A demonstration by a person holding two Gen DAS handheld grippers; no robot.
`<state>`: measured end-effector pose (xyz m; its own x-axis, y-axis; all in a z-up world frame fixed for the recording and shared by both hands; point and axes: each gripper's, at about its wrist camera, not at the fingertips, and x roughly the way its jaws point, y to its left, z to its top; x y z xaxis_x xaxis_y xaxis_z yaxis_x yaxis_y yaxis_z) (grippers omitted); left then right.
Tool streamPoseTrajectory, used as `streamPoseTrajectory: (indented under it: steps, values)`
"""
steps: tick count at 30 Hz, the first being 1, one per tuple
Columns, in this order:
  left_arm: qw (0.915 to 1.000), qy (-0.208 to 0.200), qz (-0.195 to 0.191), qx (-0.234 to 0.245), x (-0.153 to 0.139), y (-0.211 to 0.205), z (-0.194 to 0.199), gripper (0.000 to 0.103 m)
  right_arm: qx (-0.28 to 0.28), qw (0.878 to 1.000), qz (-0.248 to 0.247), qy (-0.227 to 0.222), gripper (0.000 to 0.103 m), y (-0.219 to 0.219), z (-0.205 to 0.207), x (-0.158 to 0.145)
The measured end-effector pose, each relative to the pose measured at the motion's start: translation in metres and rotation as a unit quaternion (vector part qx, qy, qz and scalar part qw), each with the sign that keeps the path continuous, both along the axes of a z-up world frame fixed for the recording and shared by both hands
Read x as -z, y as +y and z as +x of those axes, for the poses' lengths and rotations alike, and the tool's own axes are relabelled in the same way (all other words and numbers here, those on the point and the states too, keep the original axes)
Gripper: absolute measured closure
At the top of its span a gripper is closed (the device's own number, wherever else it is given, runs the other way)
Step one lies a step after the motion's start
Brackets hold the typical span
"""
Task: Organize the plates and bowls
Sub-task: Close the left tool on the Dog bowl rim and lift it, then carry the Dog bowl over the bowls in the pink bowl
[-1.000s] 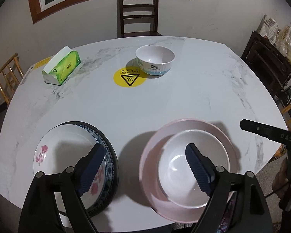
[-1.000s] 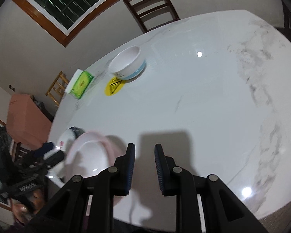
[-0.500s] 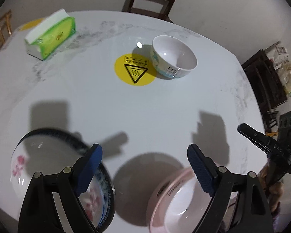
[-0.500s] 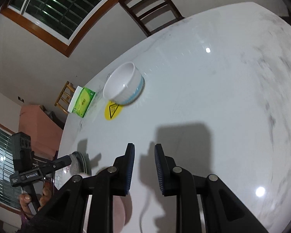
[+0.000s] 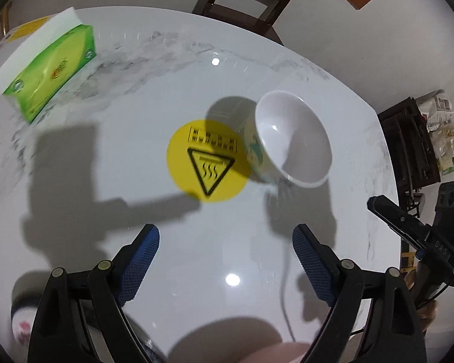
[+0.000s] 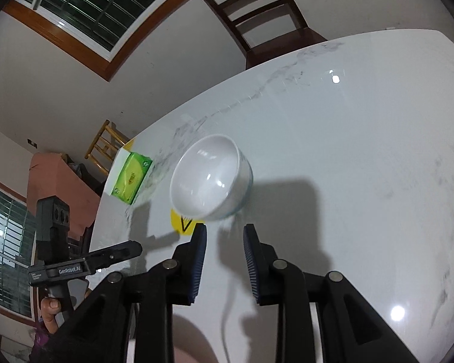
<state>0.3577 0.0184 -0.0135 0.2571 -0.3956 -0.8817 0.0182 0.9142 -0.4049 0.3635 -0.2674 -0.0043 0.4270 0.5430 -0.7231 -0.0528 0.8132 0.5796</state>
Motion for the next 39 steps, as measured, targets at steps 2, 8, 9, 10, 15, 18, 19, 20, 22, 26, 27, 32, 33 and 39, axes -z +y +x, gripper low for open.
streamPoseTrajectory:
  steps: [2,8,9,10,15,18,19,20,22,26,27,32,33,39]
  values:
    - [1.0000,0.003,-0.001,0.002,0.002,-0.003,0.011,0.016,0.003,1.000,0.016,0.017,0.076,0.000,0.017,0.006]
    - [0.9999,0.006,0.009,0.010,0.006,-0.013,0.038,0.016,0.009,0.999,0.007,0.031,0.073,0.009,0.047,0.012]
    - [0.9999,0.010,0.006,0.010,0.008,-0.015,0.042,0.016,0.011,0.999,0.006,0.033,0.072,0.010,0.050,0.013]
    - [0.9999,0.013,0.005,0.010,0.010,-0.016,0.045,0.016,0.013,0.999,0.003,0.037,0.072,0.012,0.055,0.015]
    - [0.9997,0.016,0.007,0.018,0.016,-0.024,0.056,0.015,0.013,0.998,-0.010,0.059,0.069,0.018,0.069,0.028]
    - [0.9995,0.018,0.014,0.022,0.021,-0.027,0.060,0.015,0.009,0.997,-0.014,0.069,0.069,0.023,0.075,0.038]
    - [0.9995,0.019,0.016,0.021,0.023,-0.029,0.062,0.015,0.010,0.997,-0.021,0.071,0.069,0.024,0.077,0.040]
    - [0.9994,0.021,0.018,0.019,0.025,-0.030,0.064,0.015,0.008,0.997,-0.026,0.072,0.069,0.024,0.078,0.043]
    - [0.9993,0.024,0.025,0.014,0.031,-0.033,0.067,0.016,0.004,0.997,-0.019,0.076,0.069,0.026,0.082,0.050]
    - [0.9979,0.053,-0.026,0.025,0.045,-0.039,0.071,0.073,-0.009,0.996,0.002,0.084,0.083,0.030,0.083,0.062]
    - [0.9974,0.058,-0.035,0.024,0.044,-0.041,0.071,0.082,-0.017,0.997,-0.012,0.075,0.084,0.035,0.080,0.058]
    - [0.9989,0.034,0.010,0.029,0.021,-0.050,0.056,0.088,-0.031,0.997,-0.032,0.057,0.085,0.038,0.064,0.034]
    - [0.9990,0.034,0.003,0.029,0.017,-0.048,0.052,0.087,-0.032,0.997,-0.028,0.059,0.085,0.036,0.061,0.030]
    - [0.9981,0.010,0.012,0.060,-0.044,-0.049,0.007,0.084,-0.055,0.996,-0.017,0.067,0.085,0.035,0.020,-0.021]
